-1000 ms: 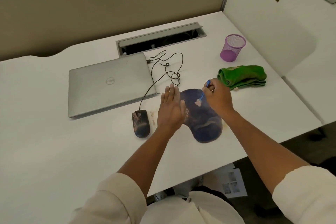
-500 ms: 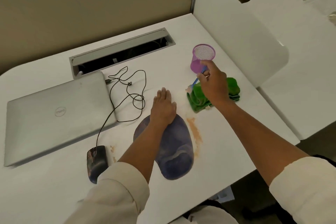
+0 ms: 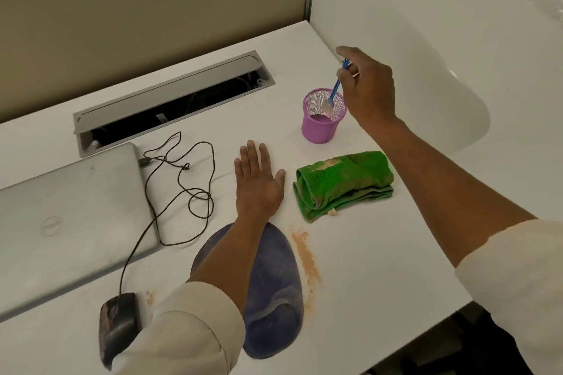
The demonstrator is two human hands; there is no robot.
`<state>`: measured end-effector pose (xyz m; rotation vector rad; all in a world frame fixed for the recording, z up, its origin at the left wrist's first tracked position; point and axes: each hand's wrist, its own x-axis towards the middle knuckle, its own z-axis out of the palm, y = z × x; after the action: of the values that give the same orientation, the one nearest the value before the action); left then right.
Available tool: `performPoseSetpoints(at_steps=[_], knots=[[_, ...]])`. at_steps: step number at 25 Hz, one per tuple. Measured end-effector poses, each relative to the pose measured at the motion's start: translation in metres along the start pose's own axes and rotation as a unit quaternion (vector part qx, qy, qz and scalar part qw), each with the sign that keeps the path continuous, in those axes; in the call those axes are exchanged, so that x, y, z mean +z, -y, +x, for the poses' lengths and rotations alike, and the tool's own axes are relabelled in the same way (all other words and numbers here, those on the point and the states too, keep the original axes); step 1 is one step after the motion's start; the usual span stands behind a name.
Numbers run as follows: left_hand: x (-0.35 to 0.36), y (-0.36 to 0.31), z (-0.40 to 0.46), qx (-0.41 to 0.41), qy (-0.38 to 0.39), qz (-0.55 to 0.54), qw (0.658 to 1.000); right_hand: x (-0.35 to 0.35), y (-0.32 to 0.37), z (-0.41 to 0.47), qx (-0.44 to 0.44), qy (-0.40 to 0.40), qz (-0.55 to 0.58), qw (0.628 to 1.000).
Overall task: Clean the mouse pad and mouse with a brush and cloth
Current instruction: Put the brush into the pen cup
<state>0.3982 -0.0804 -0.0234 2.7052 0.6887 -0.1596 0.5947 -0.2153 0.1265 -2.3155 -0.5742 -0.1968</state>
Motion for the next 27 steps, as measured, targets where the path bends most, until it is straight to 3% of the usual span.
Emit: performPoseSetpoints(at_steps=[7, 13, 20, 27], knots=[[0.001, 0.001, 0.002, -0.006, 0.005, 0.004, 1.000, 0.037, -0.018, 0.006, -0.014, 0.107, -0.081, 0.991], [0.001, 0.001, 0.004, -0.008, 0.010, 0.005, 1.000, 0.040, -0.027, 0.006, -0.006, 0.116, -0.084, 0.990], [0.002, 0.002, 0.003, -0.005, 0.010, 0.002, 1.000, 0.019, -0.028, -0.001, -0.009, 0.069, -0.076, 0.995], [-0.006, 0.001, 0.007, -0.015, 0.049, -0.024, 0.998, -0.005, -0.062, -0.063, 0.073, 0.083, -0.069, 0.991]])
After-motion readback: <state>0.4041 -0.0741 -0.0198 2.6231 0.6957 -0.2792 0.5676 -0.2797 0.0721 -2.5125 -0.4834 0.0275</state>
